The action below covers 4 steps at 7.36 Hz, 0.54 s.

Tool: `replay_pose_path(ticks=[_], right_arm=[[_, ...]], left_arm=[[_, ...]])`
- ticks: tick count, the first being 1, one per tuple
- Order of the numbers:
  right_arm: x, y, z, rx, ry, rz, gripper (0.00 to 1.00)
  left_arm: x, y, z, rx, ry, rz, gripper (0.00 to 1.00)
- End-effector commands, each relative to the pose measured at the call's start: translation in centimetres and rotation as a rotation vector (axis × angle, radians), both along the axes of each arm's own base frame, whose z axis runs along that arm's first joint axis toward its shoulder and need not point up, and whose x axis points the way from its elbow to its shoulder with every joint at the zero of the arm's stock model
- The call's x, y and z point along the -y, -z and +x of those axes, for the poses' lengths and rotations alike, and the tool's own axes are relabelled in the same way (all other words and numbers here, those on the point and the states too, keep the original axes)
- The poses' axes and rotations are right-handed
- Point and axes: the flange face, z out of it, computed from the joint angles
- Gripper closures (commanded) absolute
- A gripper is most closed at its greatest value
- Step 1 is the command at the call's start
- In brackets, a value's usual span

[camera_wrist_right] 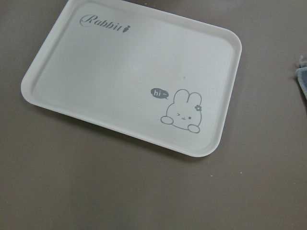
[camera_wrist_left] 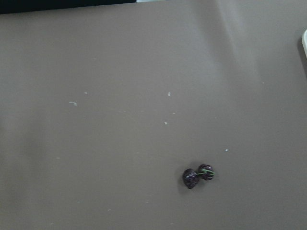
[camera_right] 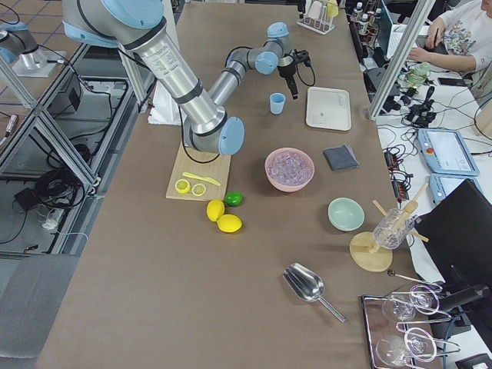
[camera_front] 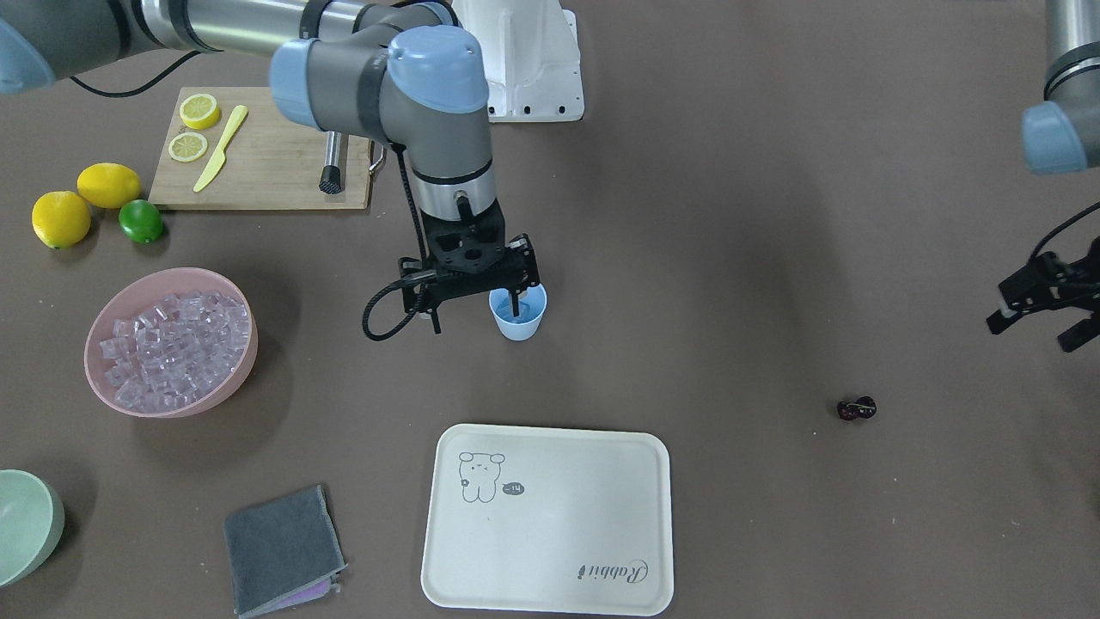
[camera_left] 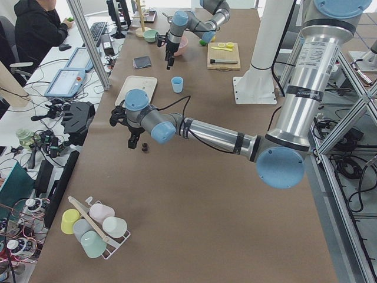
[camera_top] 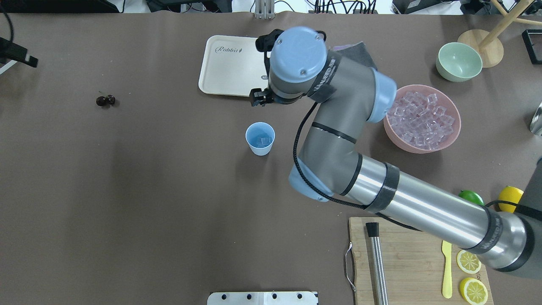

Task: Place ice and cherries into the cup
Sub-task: 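Withdraw the right arm while the left gripper reaches toward the dark cherries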

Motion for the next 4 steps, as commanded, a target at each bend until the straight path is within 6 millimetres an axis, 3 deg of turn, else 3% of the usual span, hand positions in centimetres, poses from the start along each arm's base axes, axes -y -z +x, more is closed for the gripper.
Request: replay_pose_path(ticks=[1,2,3,4], right_arm=[[6.9,-8.4,17.7,0.03,0.124,-0.01,0.02],[9.8,-14.2,27.0,0.01,0.184,0.022,0.02],[10.9,-19.7,34.6,0.004,0.231,0.049,0.02],[11.0,-24.1,39.8,0.005,0.274,0.079,0.02]], left_arm=[[1.4,-1.3,8.7,0.078,-0.038,-0.027,0.03],[2.1,-2.5,9.4,0.08,-0.043,-0.027,0.03],[2.1,-4.4,11.2,0.081,-0.056,-0.003,0.03],[2.7,-4.7,12.7,0.1,-0.05,0.017,0.03]])
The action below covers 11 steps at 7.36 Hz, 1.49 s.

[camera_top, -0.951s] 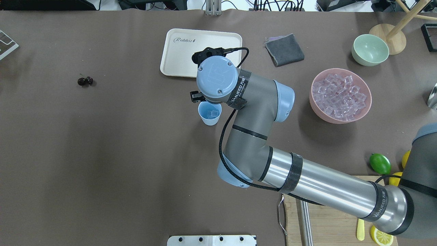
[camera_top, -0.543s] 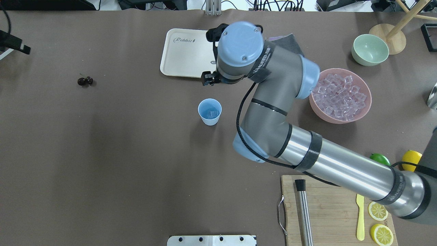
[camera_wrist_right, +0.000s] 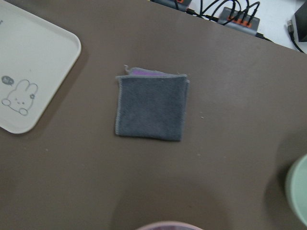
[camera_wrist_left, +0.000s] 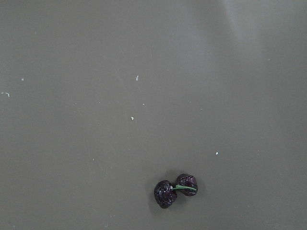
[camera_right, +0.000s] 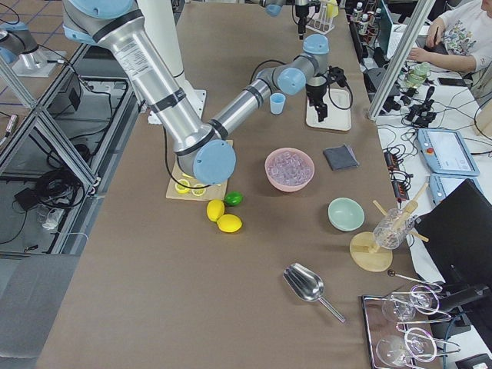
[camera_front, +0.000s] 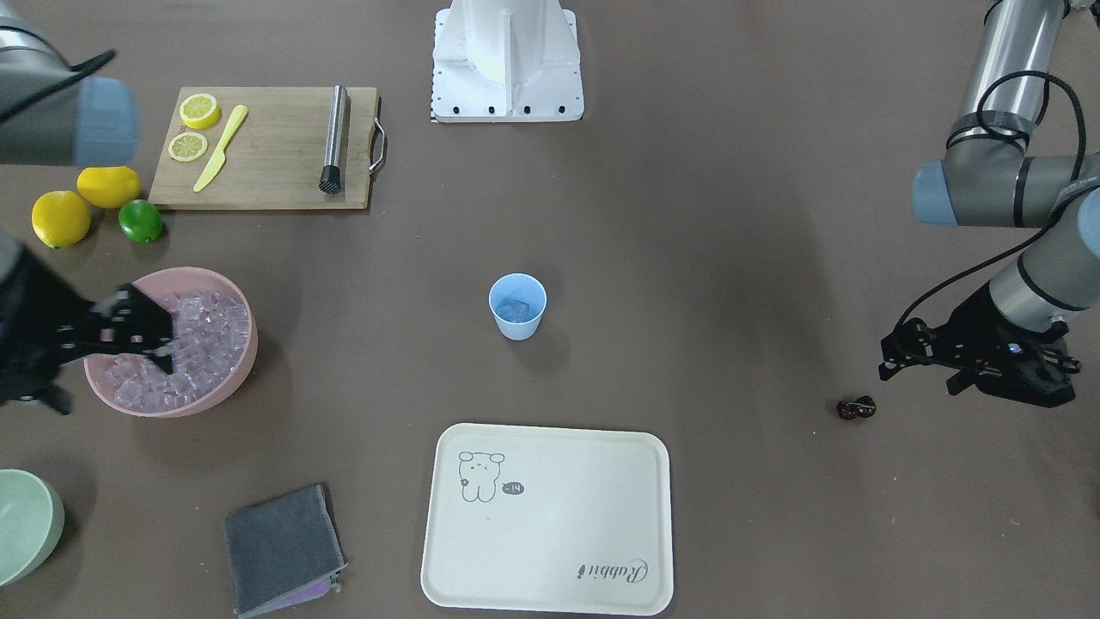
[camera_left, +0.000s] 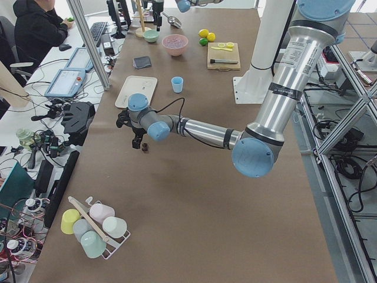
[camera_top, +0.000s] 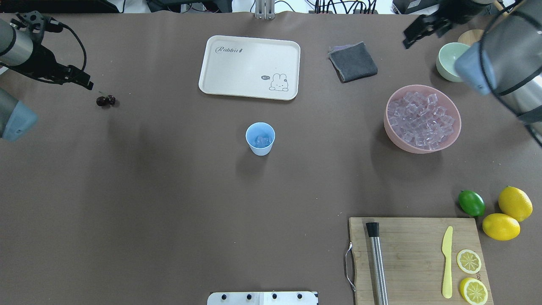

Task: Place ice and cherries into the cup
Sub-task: 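Withdraw the right arm while the left gripper reaches toward the dark cherries, then grasp the dark cherries with the left gripper and lift them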

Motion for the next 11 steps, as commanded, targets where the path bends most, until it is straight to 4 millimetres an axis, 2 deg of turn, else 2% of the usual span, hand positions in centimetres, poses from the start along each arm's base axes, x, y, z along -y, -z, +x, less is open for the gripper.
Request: replay_pose_path(ticks=[1,2,3,4,6,7,8,9,11], right_arm=[[-0.9,-10.0,11.9,-0.006,0.087,0.071,0.02],[-1.9,-12.4,14.2,-0.023,0.104,0.092,0.02],[-2.7,-13.9,15.0,-0.028,0.111,0.092,0.02],[-3.1,-14.5,15.3,-0.031,0.12,0.099,0.02],[-3.5,-15.1,15.4,-0.037,0.118,0.107,0.02],[-3.6,-16.0,15.6,-0.045,0.132,0.113,0.02],[-4.4,-17.1,16.9,-0.047,0.13,0.115,0.02],[-5.2,-17.9,17.5,-0.05,0.13,0.112,0.02],[-6.4,-20.1,17.6,-0.051,0.121,0.149,0.02]], left_arm=[[1.0,-1.1,3.0,0.022,-0.01,0.021,0.03],[1.0,-1.3,4.0,0.026,-0.021,0.017,0.03],[1.3,-0.9,5.1,0.026,-0.006,-0.003,0.03],[1.9,-0.9,5.4,0.037,0.004,-0.002,0.03],[0.9,-0.7,7.9,0.031,-0.016,-0.013,0.03],[0.6,-1.0,8.4,0.046,-0.009,-0.013,0.03],[0.6,-1.3,8.7,0.055,-0.007,-0.011,0.04],[0.6,-1.6,8.7,0.06,-0.006,-0.014,0.09],[0.5,-2.2,9.0,0.068,-0.01,-0.022,0.35]])
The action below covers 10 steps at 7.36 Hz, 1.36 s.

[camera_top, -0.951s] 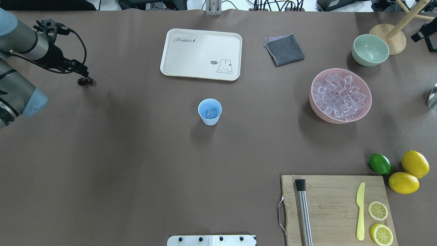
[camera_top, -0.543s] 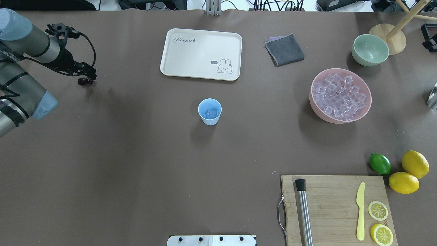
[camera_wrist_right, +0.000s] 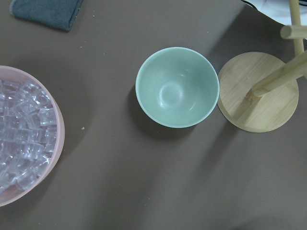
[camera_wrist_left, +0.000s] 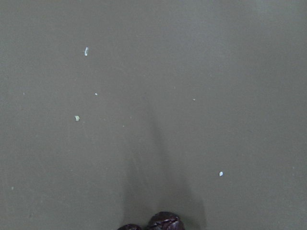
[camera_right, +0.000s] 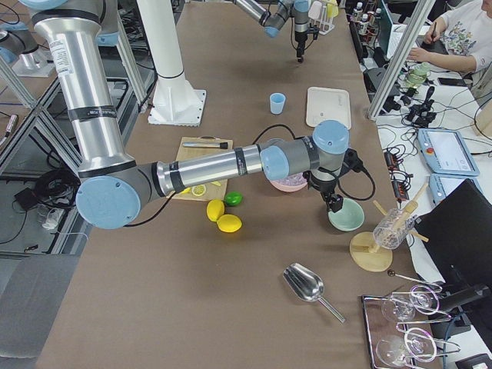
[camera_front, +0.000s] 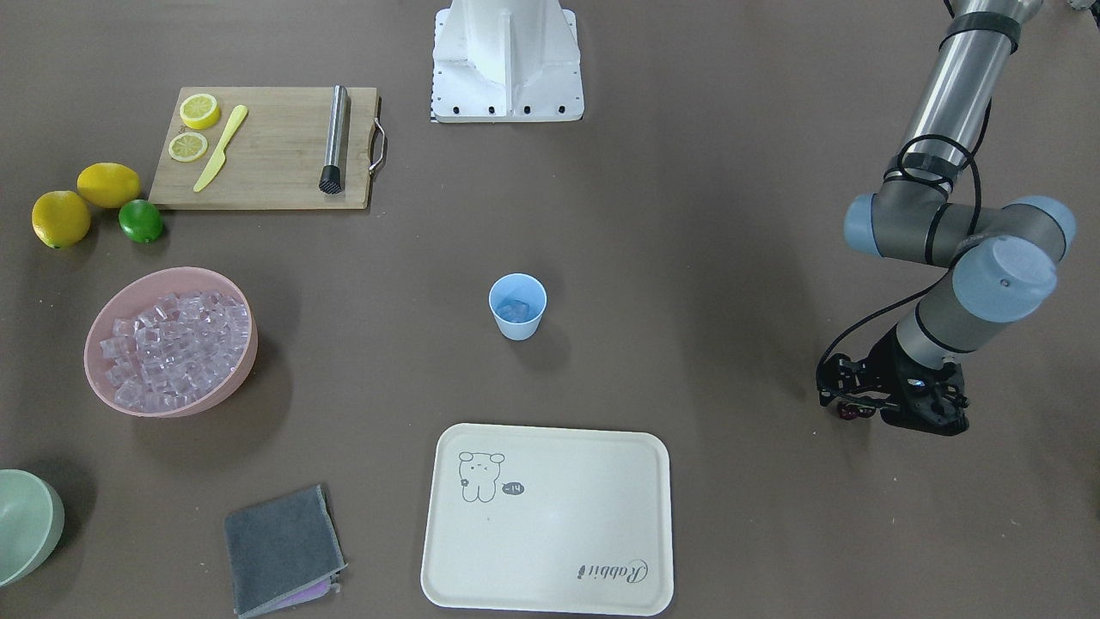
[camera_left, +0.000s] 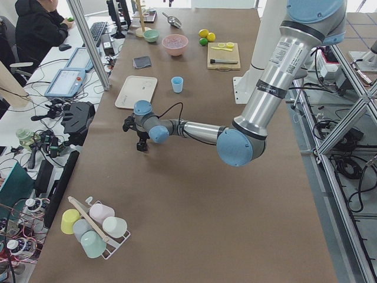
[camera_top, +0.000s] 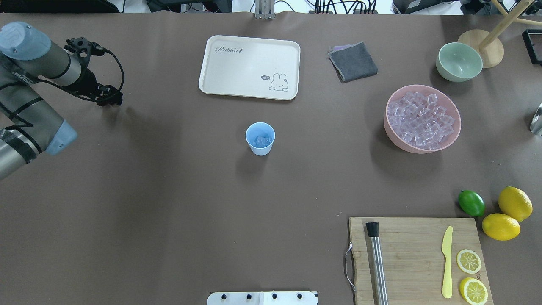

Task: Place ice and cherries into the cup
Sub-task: 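Grasp the dark cherries with the left gripper and lift them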

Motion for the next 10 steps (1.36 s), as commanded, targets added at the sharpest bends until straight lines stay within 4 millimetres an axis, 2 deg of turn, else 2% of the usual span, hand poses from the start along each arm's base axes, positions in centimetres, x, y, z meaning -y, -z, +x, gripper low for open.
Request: replay_pose_path(ticks=[1,2,3,4,5,7,8,9,10], right_arm=[[-1.0,-1.8,0.2,0.0,-0.002,0.027,0.02],[-0.6,-1.8,0.1,-0.002,0.001,0.029,0.02],[-0.7,-2.4,0.1,-0.003,0.002,0.019,0.02],[-0.8,-2.6,0.1,-0.002,0.001,0.019,0.02],[-0.8,-2.6,0.1,-0.002,0.001,0.019,0.02],[-0.9,-2.6,0.1,-0.001,0.0,0.018,0.02],[-1.0,-2.8,0.1,-0.002,0.002,0.017,0.02],[-1.3,-3.3,0.2,-0.002,0.001,0.008,0.02],[-1.9,-4.1,0.4,-0.007,-0.002,-0.005,0.02]], left_arm=[[0.1,-0.3,0.2,0.01,0.003,-0.001,0.54],[0.4,-0.1,0.2,0.03,0.023,0.018,0.85],[0.7,0.7,0.4,0.024,0.026,0.024,1.0],[0.7,0.9,0.4,0.019,0.038,0.014,1.0],[1.0,2.7,0.6,-0.012,0.08,-0.007,1.0],[2.2,10.7,1.3,-0.116,0.147,-0.007,1.0],[1.4,15.1,3.2,-0.182,0.126,0.008,1.0],[-2.9,19.5,7.5,-0.252,0.077,0.009,1.0],[-6.2,24.4,10.7,-0.336,0.078,-0.037,1.0]])
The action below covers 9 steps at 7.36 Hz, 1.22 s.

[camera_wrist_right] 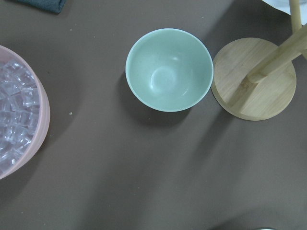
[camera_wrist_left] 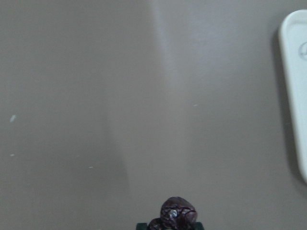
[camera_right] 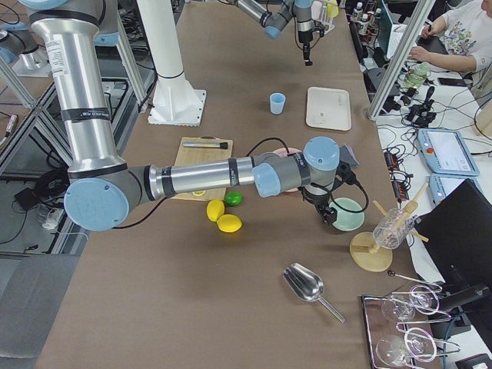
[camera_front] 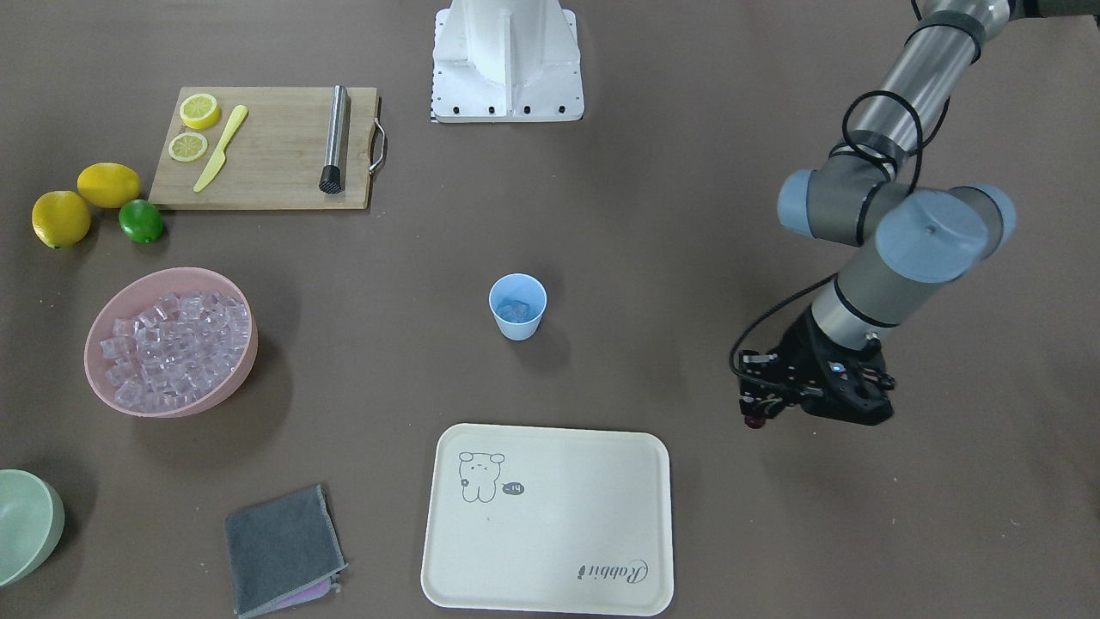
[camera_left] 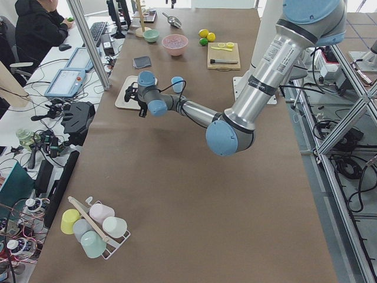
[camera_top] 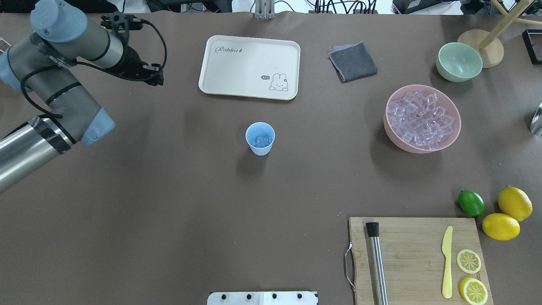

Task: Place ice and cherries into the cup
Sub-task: 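Carry the cherries with the left gripper over the blue cup and release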

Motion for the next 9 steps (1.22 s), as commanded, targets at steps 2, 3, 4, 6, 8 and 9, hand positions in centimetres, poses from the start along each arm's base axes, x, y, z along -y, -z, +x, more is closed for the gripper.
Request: replay_pose_path(ticks=[2,3,4,6,8,9], right_arm=[[-0.7,-1.2,1.4,-0.007,-0.025,-0.021,0.02],[-0.5,-1.9,2.2,-0.008,-0.038,-0.033,0.02],[-0.7,-2.2,2.3,-0.008,-0.041,-0.04,0.02],[-0.8,-2.5,2.5,-0.007,-0.045,-0.047,0.02],[-0.7,-2.8,2.5,-0.008,-0.045,-0.052,0.02],[-0.7,-2.7,2.5,-0.008,-0.045,-0.051,0.02]], left_arm=[[-9.9,11.0,10.1,-0.174,-0.027,-0.078,1.0],[-13.4,12.7,13.0,-0.196,-0.036,-0.076,1.0],[-13.7,13.3,13.1,-0.209,-0.032,-0.089,1.0],[-13.7,15.6,13.1,-0.221,-0.032,-0.084,1.0],[-13.6,15.8,13.2,-0.217,-0.031,-0.083,1.0],[-13.5,15.7,13.3,-0.215,-0.032,-0.083,0.81]])
